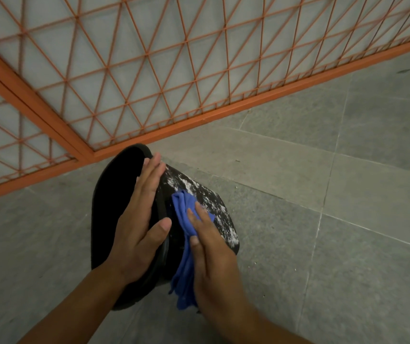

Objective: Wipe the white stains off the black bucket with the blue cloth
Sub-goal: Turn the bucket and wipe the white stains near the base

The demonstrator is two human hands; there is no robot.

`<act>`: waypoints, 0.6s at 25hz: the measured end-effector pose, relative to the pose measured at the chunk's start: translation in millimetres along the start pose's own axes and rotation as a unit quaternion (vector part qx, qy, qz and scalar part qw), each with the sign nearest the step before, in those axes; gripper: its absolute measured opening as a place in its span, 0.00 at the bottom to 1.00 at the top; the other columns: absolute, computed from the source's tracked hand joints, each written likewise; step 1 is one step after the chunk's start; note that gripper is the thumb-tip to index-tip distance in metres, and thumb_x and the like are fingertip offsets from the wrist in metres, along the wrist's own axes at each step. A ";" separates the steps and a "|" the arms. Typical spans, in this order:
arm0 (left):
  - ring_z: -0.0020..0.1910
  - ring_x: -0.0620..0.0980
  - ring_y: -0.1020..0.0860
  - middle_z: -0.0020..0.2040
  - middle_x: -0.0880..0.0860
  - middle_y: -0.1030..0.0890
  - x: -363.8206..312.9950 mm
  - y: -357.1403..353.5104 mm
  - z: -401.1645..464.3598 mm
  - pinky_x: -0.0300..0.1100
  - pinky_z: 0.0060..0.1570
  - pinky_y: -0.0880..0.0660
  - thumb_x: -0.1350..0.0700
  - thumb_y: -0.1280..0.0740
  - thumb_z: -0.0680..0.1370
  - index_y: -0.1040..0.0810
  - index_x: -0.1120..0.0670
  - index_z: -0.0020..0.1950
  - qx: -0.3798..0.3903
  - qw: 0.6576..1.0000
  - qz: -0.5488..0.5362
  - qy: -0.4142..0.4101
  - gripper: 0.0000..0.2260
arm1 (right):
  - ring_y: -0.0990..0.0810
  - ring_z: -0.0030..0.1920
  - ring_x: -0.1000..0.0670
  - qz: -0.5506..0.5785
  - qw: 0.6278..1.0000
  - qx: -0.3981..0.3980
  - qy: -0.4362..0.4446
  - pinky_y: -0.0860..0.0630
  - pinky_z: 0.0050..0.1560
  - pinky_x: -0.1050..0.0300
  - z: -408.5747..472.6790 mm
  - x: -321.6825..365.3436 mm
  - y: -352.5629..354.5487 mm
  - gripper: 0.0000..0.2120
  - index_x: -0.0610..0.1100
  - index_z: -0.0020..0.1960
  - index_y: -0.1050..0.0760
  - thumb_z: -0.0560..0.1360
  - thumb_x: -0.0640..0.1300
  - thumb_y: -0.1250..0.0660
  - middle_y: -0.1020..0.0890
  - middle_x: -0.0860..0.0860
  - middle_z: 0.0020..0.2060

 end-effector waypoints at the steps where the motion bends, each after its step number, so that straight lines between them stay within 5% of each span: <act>1: 0.79 0.49 0.50 0.79 0.52 0.47 -0.9 0.2 0.1 0.41 0.76 0.52 0.32 0.50 0.77 0.44 0.61 0.77 -0.001 1.000 0.004 -0.005 0.39 | 0.50 0.71 0.66 -0.004 1.000 0.013 0.007 0.51 0.72 0.65 -6.9 2.3 -2.8 0.21 0.62 0.69 0.46 0.77 0.58 0.54 0.48 0.75 0.68; 4: 0.79 0.49 0.50 0.79 0.52 0.47 2.4 3.2 0.4 0.40 0.76 0.51 0.32 0.50 0.78 0.44 0.61 0.76 -0.010 1.000 0.000 -0.002 0.39 | 0.54 0.72 0.64 -0.004 0.996 0.067 0.052 0.57 0.71 0.68 -22.3 18.9 -16.4 0.20 0.73 0.66 0.54 0.75 0.61 0.57 0.57 0.73 0.69; 8: 0.79 0.49 0.51 0.80 0.49 0.47 3.3 3.5 -1.2 0.43 0.76 0.50 0.33 0.49 0.78 0.44 0.59 0.77 -0.008 1.000 0.004 0.006 0.37 | 0.47 0.73 0.60 0.011 0.999 0.000 0.042 0.49 0.72 0.65 -9.6 0.8 -5.0 0.20 0.62 0.69 0.47 0.78 0.55 0.52 0.50 0.69 0.71; 12: 0.79 0.48 0.50 0.80 0.50 0.46 0.9 3.1 -1.3 0.42 0.76 0.51 0.33 0.50 0.78 0.42 0.60 0.76 -0.009 1.000 0.024 0.002 0.37 | 0.54 0.72 0.62 -0.009 0.998 0.054 0.041 0.56 0.70 0.70 -26.0 6.8 -14.1 0.20 0.71 0.66 0.55 0.76 0.61 0.57 0.56 0.74 0.69; 15: 0.79 0.46 0.51 0.80 0.46 0.47 -1.9 4.6 1.3 0.44 0.76 0.52 0.35 0.50 0.79 0.43 0.56 0.77 0.003 0.999 0.028 0.021 0.33 | 0.45 0.72 0.59 0.001 0.997 0.002 0.073 0.47 0.71 0.65 -11.2 11.7 -8.6 0.19 0.63 0.69 0.44 0.78 0.53 0.51 0.44 0.65 0.71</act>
Point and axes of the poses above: each hand's wrist, its own z-axis towards the middle knuckle, its own y-axis out of the back of the hand, x = y × z, the point moved 6 cm from there along z, towards the middle knuckle
